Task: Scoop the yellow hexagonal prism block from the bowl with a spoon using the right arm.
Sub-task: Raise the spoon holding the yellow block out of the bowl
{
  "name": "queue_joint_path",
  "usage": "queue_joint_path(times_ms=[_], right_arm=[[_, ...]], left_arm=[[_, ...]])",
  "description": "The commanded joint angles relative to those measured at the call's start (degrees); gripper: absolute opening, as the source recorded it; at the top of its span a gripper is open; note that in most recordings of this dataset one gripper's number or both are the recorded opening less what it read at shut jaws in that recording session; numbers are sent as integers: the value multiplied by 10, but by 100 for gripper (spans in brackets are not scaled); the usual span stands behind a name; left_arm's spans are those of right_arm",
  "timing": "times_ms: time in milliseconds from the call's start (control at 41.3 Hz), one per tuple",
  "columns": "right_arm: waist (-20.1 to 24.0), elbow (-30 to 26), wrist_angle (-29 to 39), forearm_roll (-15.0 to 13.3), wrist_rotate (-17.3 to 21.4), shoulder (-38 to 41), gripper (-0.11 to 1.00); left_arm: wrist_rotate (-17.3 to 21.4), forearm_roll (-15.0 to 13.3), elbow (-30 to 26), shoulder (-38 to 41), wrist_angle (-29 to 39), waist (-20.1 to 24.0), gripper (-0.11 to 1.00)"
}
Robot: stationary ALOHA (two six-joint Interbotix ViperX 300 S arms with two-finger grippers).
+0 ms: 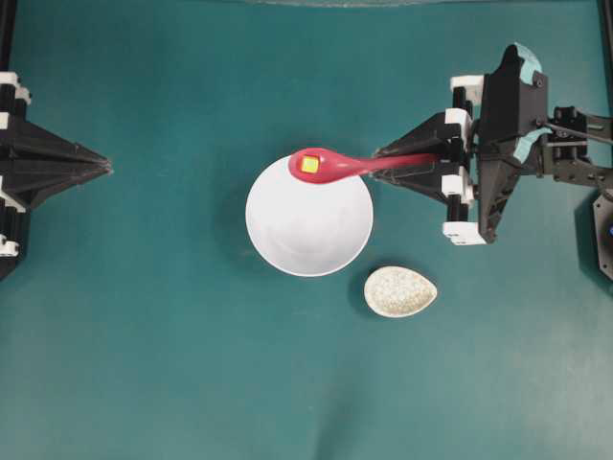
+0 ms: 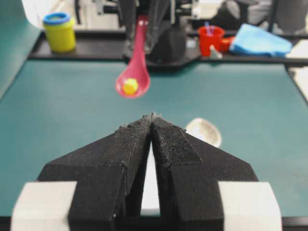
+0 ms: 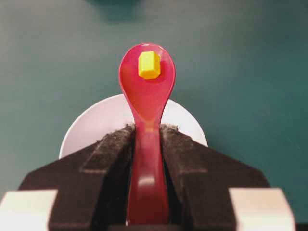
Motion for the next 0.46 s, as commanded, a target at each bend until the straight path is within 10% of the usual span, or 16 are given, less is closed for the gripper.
queue_joint_path(times_ms=[0, 436], right_arm=[[3, -9, -7, -4, -1, -6, 25], [5, -7, -9, -4, 0, -6, 25]], left_arm=[[0, 1, -17, 2, 0, 2, 7], [-1, 0, -18, 2, 0, 3, 7]])
